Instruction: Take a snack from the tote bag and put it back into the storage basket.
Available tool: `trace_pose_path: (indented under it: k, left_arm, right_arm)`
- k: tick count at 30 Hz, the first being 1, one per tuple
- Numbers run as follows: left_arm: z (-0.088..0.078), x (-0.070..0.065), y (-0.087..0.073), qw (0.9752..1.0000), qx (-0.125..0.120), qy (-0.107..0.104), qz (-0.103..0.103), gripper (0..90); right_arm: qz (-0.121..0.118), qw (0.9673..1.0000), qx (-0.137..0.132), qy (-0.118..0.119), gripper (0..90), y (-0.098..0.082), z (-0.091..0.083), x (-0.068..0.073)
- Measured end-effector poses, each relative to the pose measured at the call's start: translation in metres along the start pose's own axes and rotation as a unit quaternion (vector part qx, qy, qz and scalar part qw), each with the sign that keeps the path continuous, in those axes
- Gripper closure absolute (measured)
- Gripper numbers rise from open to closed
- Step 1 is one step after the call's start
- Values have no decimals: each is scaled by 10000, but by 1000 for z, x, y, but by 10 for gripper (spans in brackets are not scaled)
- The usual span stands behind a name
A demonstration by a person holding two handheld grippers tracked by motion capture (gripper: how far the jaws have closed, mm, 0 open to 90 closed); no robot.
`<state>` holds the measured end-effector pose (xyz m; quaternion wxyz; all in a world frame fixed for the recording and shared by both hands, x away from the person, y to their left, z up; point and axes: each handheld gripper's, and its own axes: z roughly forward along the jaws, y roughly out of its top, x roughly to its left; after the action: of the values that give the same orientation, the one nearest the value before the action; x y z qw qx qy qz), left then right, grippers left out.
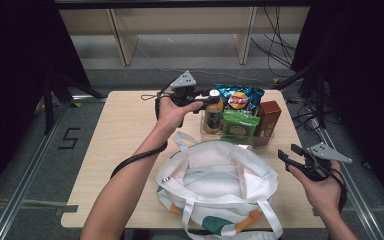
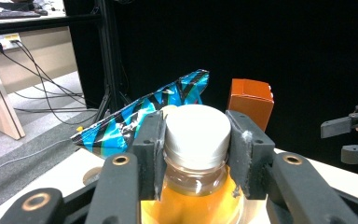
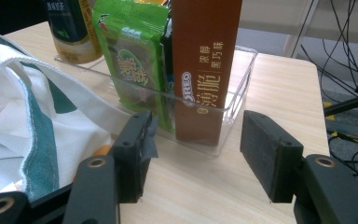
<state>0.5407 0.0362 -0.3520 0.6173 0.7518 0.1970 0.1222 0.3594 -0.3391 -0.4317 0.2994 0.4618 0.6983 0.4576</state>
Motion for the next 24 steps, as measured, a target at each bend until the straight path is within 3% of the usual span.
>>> trace_pose_path:
  k: [16,17,18,21,24]
  left_arm:
    - [5,4,-4,10000,50,65,-21,589]
    - [4,4,-5,10000,45,77,-44,588]
    - [5,4,-5,9999,44,85,-44,588]
    - [5,5,-7,9999,85,83,-17,589]
    - [6,6,-11,9999,96,83,-68,589]
  right_arm:
    - [-67,10000,44,17,449,-1,0,0]
    - [-42,10000,32,-73,449,0,1,-1]
    - [-168,9998,56,70,448,-1,1,-2]
    - [-1,10000,86,49,448,-1,1,1]
    - [-124,9999,44,23,448,-1,1,-1]
